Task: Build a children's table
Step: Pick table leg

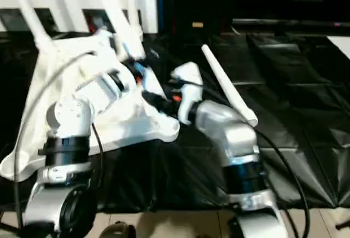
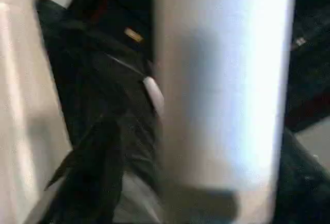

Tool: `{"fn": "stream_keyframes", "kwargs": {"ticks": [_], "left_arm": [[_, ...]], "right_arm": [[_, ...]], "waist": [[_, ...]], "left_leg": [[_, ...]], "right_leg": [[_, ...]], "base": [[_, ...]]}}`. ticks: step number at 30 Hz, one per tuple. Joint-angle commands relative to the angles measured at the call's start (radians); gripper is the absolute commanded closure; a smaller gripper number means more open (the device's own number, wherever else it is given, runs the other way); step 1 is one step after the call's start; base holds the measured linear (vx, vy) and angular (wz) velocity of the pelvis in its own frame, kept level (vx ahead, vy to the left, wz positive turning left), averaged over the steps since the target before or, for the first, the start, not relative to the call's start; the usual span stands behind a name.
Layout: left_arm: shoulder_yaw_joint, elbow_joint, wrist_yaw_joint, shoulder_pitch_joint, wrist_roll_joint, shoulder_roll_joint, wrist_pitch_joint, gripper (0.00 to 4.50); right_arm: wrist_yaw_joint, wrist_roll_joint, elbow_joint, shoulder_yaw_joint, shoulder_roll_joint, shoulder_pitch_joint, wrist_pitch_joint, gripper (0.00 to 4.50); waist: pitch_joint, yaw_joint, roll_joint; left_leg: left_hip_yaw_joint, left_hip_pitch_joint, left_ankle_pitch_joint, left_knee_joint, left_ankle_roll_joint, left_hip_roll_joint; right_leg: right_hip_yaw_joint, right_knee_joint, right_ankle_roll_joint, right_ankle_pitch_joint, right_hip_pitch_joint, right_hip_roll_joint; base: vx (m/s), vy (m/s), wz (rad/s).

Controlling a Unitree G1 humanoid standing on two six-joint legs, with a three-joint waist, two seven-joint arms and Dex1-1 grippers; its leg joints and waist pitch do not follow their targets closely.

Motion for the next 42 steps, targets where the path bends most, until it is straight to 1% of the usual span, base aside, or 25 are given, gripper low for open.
{"fn": "stream_keyframes", "kwargs": {"ticks": [1, 2, 3, 5, 10, 11, 13, 14, 15, 17, 19, 20, 22, 24, 25, 26, 28, 30, 32, 33, 37, 39, 40, 41, 42], "left_arm": [[0.010, 0.022, 0.041, -0.017, 0.019, -0.012, -0.010, 1.28], [0.011, 0.021, 0.043, -0.017, 0.019, -0.014, -0.010, 1.50], [0.009, 0.020, 0.043, -0.018, 0.018, -0.016, -0.012, 1.57], [0.011, 0.017, 0.039, -0.022, 0.005, -0.020, -0.011, 1.66], [-0.023, 0.005, -0.006, -0.018, -0.007, -0.007, -0.009, 2.13], [-0.028, 0.004, -0.014, -0.016, -0.005, -0.003, -0.011, 2.24], [-0.042, 0.004, -0.036, -0.015, 0.000, 0.007, -0.012, 2.39], [-0.094, -0.002, -0.112, -0.009, 0.028, 0.047, -0.026, 2.43], [-0.112, -0.005, -0.165, -0.007, 0.028, 0.070, -0.031, 2.48], [-0.121, -0.007, -0.198, -0.006, 0.026, 0.084, -0.033, 2.60], [-0.155, -0.005, -0.340, -0.011, 0.005, 0.144, -0.031, 2.62], [-0.166, -0.010, -0.401, -0.011, -0.011, 0.165, -0.023, 2.63], [-0.180, -0.022, -0.502, -0.009, -0.046, 0.197, 0.000, 2.64], [-0.196, -0.032, -0.614, -0.008, -0.089, 0.229, 0.023, 2.65], [-0.198, -0.033, -0.623, -0.008, -0.093, 0.231, 0.025, 2.65], [-0.217, -0.043, -0.710, -0.010, -0.124, 0.257, 0.046, 2.65], [-0.219, -0.049, -0.755, -0.014, -0.158, 0.265, 0.073, 2.65], [-0.225, -0.053, -0.834, -0.022, -0.198, 0.277, 0.098, 2.65], [-0.225, -0.055, -0.851, -0.024, -0.210, 0.278, 0.107, 2.65], [-0.226, -0.067, -0.883, -0.022, -0.235, 0.278, 0.125, 2.65], [-0.240, -0.072, -0.912, -0.019, -0.235, 0.281, 0.126, 2.65], [-0.257, -0.074, -0.960, -0.016, -0.242, 0.292, 0.129, 2.65], [-0.263, -0.075, -0.970, -0.015, -0.243, 0.295, 0.131, 2.65], [-0.263, -0.075, -0.970, -0.015, -0.243, 0.295, 0.131, 2.65], [-0.268, -0.076, -0.977, -0.014, -0.246, 0.297, 0.131, 2.65]], "right_arm": [[-0.011, -0.007, -0.067, 0.039, 0.024, -0.037, -0.014, 2.64], [-0.016, -0.011, -0.074, 0.046, 0.027, -0.039, -0.015, 2.64], [-0.024, -0.016, -0.075, 0.051, 0.030, -0.044, -0.016, 2.64], [-0.032, -0.022, -0.073, 0.056, 0.030, -0.049, -0.020, 2.64], [-0.032, -0.015, -0.074, 0.052, 0.023, -0.058, -0.016, 2.64], [-0.030, -0.009, -0.072, 0.047, 0.023, -0.059, -0.014, 2.08], [-0.029, 0.001, -0.068, 0.033, 0.024, -0.062, -0.007, 1.94], [-0.011, 0.047, -0.058, -0.009, 0.024, -0.072, 0.015, 1.87], [0.019, 0.088, -0.047, -0.040, 0.016, -0.080, 0.032, 1.74], [0.040, 0.116, -0.039, -0.059, 0.009, -0.085, 0.043, 1.52], [0.201, 0.205, -0.010, -0.081, -0.063, -0.087, 0.095, 1.41], [0.265, 0.228, -0.003, -0.078, -0.095, -0.084, 0.110, 1.28], [0.361, 0.253, 0.000, -0.065, -0.143, -0.080, 0.121, 1.16], [0.442, 0.282, -0.001, -0.052, -0.182, -0.083, 0.139, 0.96], [0.449, 0.283, -0.001, -0.049, -0.185, -0.083, 0.139, 0.86], [0.517, 0.291, 0.000, -0.023, -0.220, -0.089, 0.143, 0.86], [0.560, 0.290, 0.003, 0.001, -0.245, -0.092, 0.147, 0.69], [0.629, 0.287, 0.019, 0.043, -0.286, -0.101, 0.141, 0.55], [0.643, 0.285, 0.023, 0.052, -0.294, -0.103, 0.138, 0.53], [0.678, 0.280, 0.028, 0.074, -0.307, -0.109, 0.136, 0.53], [0.713, 0.279, 0.038, 0.088, -0.315, -0.117, 0.135, 0.53], [0.747, 0.282, 0.055, 0.101, -0.323, -0.133, 0.139, 0.53], [0.758, 0.286, 0.063, 0.106, -0.328, -0.139, 0.139, 0.53], [0.759, 0.286, 0.063, 0.106, -0.328, -0.139, 0.139, 0.53], [0.769, 0.289, 0.070, 0.111, -0.333, -0.144, 0.137, 0.53]], "waist": [[-0.089, -0.001, -0.006], [-0.091, -0.001, -0.005], [-0.092, -0.001, -0.001], [-0.092, 0.000, -0.002], [-0.087, -0.001, 0.002], [-0.087, -0.002, 0.002], [-0.087, -0.001, -0.001], [-0.087, -0.001, -0.001], [-0.089, 0.001, 0.003], [-0.088, 0.001, 0.004], [-0.088, 0.000, 0.003], [-0.087, 0.005, 0.003], [-0.087, 0.007, 0.002], [-0.089, 0.007, -0.009], [-0.090, 0.008, -0.006], [-0.090, 0.010, -0.013], [-0.087, 0.010, -0.009], [-0.087, 0.011, -0.018], [-0.085, 0.013, -0.014], [-0.086, 0.012, -0.018], [-0.084, 0.013, -0.019], [-0.083, 0.015, -0.021], [-0.083, 0.016, -0.019], [-0.083, 0.016, -0.024], [-0.084, 0.018, -0.022]], "left_leg": [[-0.003, 0.020, -0.182, -0.066, -0.026, 0.005], [-0.002, 0.021, -0.175, -0.065, -0.023, 0.005], [-0.003, 0.022, -0.165, -0.064, -0.021, 0.005], [-0.002, 0.021, -0.161, -0.063, -0.019, 0.005], [-0.002, 0.025, -0.217, -0.066, -0.025, 0.006], [-0.003, 0.025, -0.224, -0.068, -0.028, 0.006], [-0.003, 0.025, -0.224, -0.068, -0.029, 0.006], [-0.003, 0.025, -0.225, -0.069, -0.028, 0.006], [-0.004, 0.027, -0.228, -0.069, -0.023, 0.006], [-0.004, 0.029, -0.240, -0.070, -0.024, 0.008], [-0.003, 0.029, -0.238, -0.069, -0.026, 0.007], [-0.001, 0.033, -0.246, -0.067, -0.019, 0.007], [-0.001, 0.028, -0.230, -0.068, -0.018, 0.007], [0.001, 0.027, -0.199, -0.063, -0.010, 0.006], [0.002, 0.027, -0.192, -0.062, -0.006, 0.005], [0.003, 0.027, -0.184, -0.061, 0.000, 0.006], [0.005, 0.027, -0.192, -0.060, 0.004, 0.008], [0.007, 0.027, -0.194, -0.060, 0.006, 0.009], [0.007, 0.027, -0.205, -0.060, 0.005, 0.011], [0.007, 0.027, -0.211, -0.059, 0.004, 0.011], [0.005, 0.029, -0.230, -0.061, 0.001, 0.012], [0.005, 0.030, -0.239, -0.063, -0.003, 0.011], [0.005, 0.030, -0.236, -0.062, -0.006, 0.012], [0.005, 0.029, -0.234, -0.063, -0.005, 0.012], [0.005, 0.029, -0.226, -0.062, -0.006, 0.013]], "right_leg": [[0.030, -0.066, -0.131, -0.127, 0.056, -0.035], [0.030, -0.064, -0.139, -0.104, 0.056, -0.034], [0.029, -0.061, -0.147, -0.082, 0.057, -0.034], [0.029, -0.059, -0.158, -0.060, 0.058, -0.034], [0.030, -0.067, -0.152, -0.118, 0.057, -0.035], [0.030, -0.067, -0.146, -0.129, 0.058, -0.035], [0.030, -0.068, -0.143, -0.132, 0.058, -0.036], [0.030, -0.068, -0.142, -0.136, 0.057, -0.036], [0.030, -0.068, -0.141, -0.147, 0.056, -0.037], [0.030, -0.067, -0.149, -0.145, 0.055, -0.036], [0.029, -0.066, -0.155, -0.134, 0.059, -0.035], [0.031, -0.066, -0.158, -0.139, 0.058, -0.034], [0.031, -0.062, -0.166, -0.118, 0.061, -0.037], [0.029, -0.058, -0.191, -0.091, 0.063, -0.038], [0.030, -0.054, -0.200, -0.088, 0.065, -0.039], [0.028, -0.054, -0.208, -0.095, 0.065, -0.039], [0.030, -0.055, -0.219, -0.118, 0.060, -0.039], [0.030, -0.056, -0.228, -0.142, 0.060, -0.042], [0.030, -0.057, -0.229, -0.171, 0.058, -0.044], [0.030, -0.057, -0.227, -0.179, 0.059, -0.043], [0.030, -0.061, -0.211, -0.226, 0.057, -0.044], [0.031, -0.068, -0.187, -0.274, 0.056, -0.045], [0.031, -0.067, -0.185, -0.273, 0.054, -0.044], [0.031, -0.067, -0.184, -0.270, 0.055, -0.043], [0.031, -0.065, -0.186, -0.260, 0.054, -0.044]], "base": [[0.000, 0.000, 0.00], [0.000, 0.000, 0.00], [0.000, 0.000, 0.00], [0.000, 0.000, 0.00], [0.000, 0.000, 0.00], [0.000, 0.000, 0.00], [0.000, 0.000, 0.00], [0.000, 0.000, 0.00], [0.000, 0.000, 0.00], [0.000, 0.000, 0.00], [0.000, 0.000, 0.00], [0.000, 0.000, 0.00], [0.000, 0.000, 0.00], [0.000, 0.000, 0.00], [0.000, 0.000, 0.00], [0.000, 0.000, 0.00], [0.000, 0.000, 0.00], [0.000, 0.000, 0.00], [0.000, 0.000, 0.00], [0.000, 0.000, 0.00], [0.000, 0.000, 0.00], [0.000, 0.000, 0.00], [0.000, 0.000, 0.00], [0.000, 0.000, 0.00], [0.000, 0.000, 0.00]]}}
